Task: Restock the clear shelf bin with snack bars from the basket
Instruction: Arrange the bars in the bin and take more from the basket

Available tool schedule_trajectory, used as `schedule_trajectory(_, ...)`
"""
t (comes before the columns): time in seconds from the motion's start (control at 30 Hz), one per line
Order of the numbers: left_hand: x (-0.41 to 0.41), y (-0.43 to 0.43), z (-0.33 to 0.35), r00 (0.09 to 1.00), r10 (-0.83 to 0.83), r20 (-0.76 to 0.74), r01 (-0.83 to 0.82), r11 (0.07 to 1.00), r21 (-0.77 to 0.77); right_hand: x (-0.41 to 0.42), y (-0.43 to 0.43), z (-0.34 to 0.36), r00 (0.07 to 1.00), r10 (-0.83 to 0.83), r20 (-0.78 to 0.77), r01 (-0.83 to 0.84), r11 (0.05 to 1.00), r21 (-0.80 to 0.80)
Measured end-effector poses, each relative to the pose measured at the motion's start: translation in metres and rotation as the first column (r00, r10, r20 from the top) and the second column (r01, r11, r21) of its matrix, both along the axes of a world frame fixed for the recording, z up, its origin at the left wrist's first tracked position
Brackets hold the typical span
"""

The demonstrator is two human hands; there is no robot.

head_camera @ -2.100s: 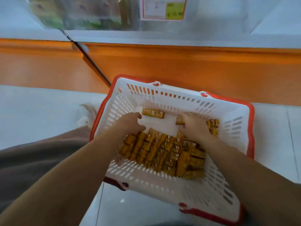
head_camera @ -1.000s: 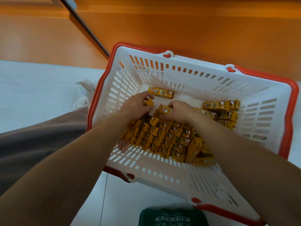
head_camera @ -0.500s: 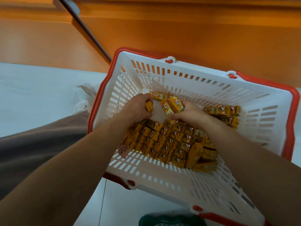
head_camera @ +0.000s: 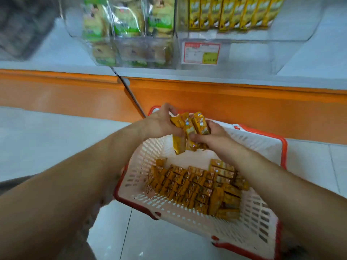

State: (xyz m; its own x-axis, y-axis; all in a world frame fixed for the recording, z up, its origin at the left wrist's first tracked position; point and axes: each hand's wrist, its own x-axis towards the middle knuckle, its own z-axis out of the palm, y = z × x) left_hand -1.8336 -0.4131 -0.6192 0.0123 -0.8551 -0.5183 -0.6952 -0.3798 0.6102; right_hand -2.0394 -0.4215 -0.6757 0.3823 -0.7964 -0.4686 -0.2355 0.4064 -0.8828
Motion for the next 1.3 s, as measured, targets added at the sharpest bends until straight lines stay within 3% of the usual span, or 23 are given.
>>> schedule_trajectory(0.07, -0.001, 0.002, 0.047, 0.999, 0.043, -0.03, -0.045, 0.998, -0.054, -0.002, 0.001, 0.041, 0.999, 0.012, 0.047, -0.011, 0.999, -0.031)
schedule_trajectory(0.2, -0.01, 0.023, 0.127, 0.924, 0.196, -0.329, -0.257, 0.954, -0.153, -0.013, 0.009, 0.13, 0.99, 0.046, 0.134, -0.032, 0.994, -0.103)
schedule_trajectory(0.37, -0.037, 0.05, 0.174, 0.603, 0.24, -0.761, -0.525, 0.838, -0.152, -0.033, 0.026, 0.207, 0.959, 0.054, 0.278, -0.005, 0.985, -0.174)
schedule_trajectory(0.53, -0.069, 0.051, 0.166, 0.441, 0.309, -0.843, -0.635, 0.771, -0.05, -0.026, 0.034, 0.217, 0.911, -0.085, 0.403, 0.149, 0.98, -0.13)
schedule_trajectory(0.73, -0.066, 0.027, 0.152, 0.451, 0.385, -0.805, -0.703, 0.709, -0.054, -0.001, 0.022, 0.206, 0.907, -0.078, 0.414, 0.141, 0.982, -0.124)
schedule_trajectory(1.07, -0.045, 0.01, 0.145, 0.452, 0.326, -0.83, -0.641, 0.766, -0.048, 0.001, 0.002, 0.201, 0.968, 0.01, 0.252, 0.036, 0.983, -0.179)
schedule_trajectory(1.17, -0.041, 0.01, 0.147, 0.462, 0.296, -0.836, -0.618, 0.784, -0.064, 0.002, -0.003, 0.206, 0.934, 0.006, 0.356, 0.035, 0.993, -0.109)
schedule_trajectory(1.23, -0.037, 0.01, 0.148, 0.461, 0.288, -0.84, -0.615, 0.785, -0.068, 0.004, -0.006, 0.209, 0.88, -0.06, 0.47, 0.053, 0.998, 0.027)
schedule_trajectory(1.3, -0.031, 0.01, 0.15, 0.449, 0.28, -0.848, -0.617, 0.784, -0.068, 0.003, -0.007, 0.211, 0.861, -0.153, 0.485, 0.123, 0.988, 0.093)
